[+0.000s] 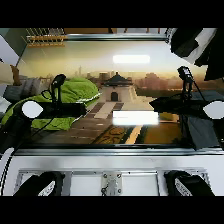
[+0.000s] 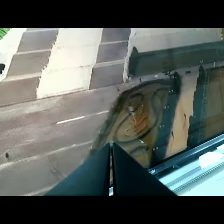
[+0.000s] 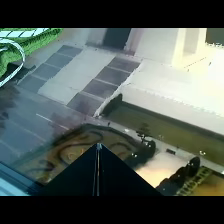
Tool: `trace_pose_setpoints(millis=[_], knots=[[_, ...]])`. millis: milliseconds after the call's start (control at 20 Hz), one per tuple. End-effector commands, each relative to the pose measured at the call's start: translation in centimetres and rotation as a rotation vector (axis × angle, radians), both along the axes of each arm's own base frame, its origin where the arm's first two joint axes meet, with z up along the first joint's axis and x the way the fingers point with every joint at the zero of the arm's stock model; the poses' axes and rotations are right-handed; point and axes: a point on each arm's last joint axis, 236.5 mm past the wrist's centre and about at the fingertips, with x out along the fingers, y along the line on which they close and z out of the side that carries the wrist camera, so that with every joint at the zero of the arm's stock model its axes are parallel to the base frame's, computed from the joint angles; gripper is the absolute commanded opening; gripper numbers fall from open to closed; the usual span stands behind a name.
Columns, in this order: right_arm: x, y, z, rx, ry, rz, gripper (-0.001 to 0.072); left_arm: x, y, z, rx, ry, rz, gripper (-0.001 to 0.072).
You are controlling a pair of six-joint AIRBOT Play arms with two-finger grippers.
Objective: Fold the clothes and pants, and hang the long-sleeved shirts on hangers.
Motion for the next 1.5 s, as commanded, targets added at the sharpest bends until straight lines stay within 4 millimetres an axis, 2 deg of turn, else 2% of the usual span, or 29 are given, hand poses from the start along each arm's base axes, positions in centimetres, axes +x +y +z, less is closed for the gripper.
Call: trace_pose_setpoints(millis=[0,400,450,500,550,650,750,800,850,950,1050,1200,1300,1450], knots=[[0.0,0.0,0.0,0.001,0.001,0.001,0.0035,0.0,0.0,0.0,0.0,-0.001,-0.001,0.0005],[0.0,0.0,0.0,0.001,0.001,0.001,0.0035,0.0,-0.2,0.1,-0.008,0.0,0.001,0.0005],[0.0,0.0,0.0,0.001,0.001,0.001,0.0036,0.2,0.1,0.3,0.004,-0.014,-0.001,0.0031],[0.0,0.0,0.0,0.001,0.001,0.001,0.0035,0.9,1.1,0.6,0.05,-0.05,-0.008,0.0389],[0.0,0.0,0.0,0.001,0.001,0.001,0.0035,1.9,2.7,1.2,0.102,-0.085,0.016,0.0716],[0.0,0.0,0.0,0.001,0.002,0.001,0.0035,5.0,8.6,2.7,0.239,-0.125,0.136,0.0688],[0.0,0.0,0.0,0.001,0.002,0.001,0.0035,7.3,15.5,2.7,0.361,-0.1,0.297,0.0687],[0.0,0.0,0.0,0.001,0.002,0.001,0.0035,8.1,18.6,2.0,0.388,-0.062,0.374,0.0687],[0.0,0.0,0.0,0.001,0.002,0.001,0.0035,8.6,20.7,0.8,0.387,-0.017,0.439,0.0687],[0.0,0.0,0.0,0.001,0.002,0.001,0.0035,9.0,23.5,-3.3,0.366,0.104,0.535,0.0687],[0.0,0.0,0.0,0.001,0.002,0.001,0.0035,9.2,24.2,-7.9,0.361,0.218,0.552,0.0687],[0.0,0.0,0.0,0.001,0.002,0.001,0.0035,10.5,22.9,-13.2,0.371,0.276,0.508,0.0687],[0.0,0.0,0.0,0.001,0.002,0.001,0.0035,11.3,21.9,-15.3,0.368,0.282,0.501,0.0687],[0.0,0.0,0.0,0.001,0.002,0.001,0.0035,11.8,20.9,-16.9,0.36,0.304,0.508,0.0687]])
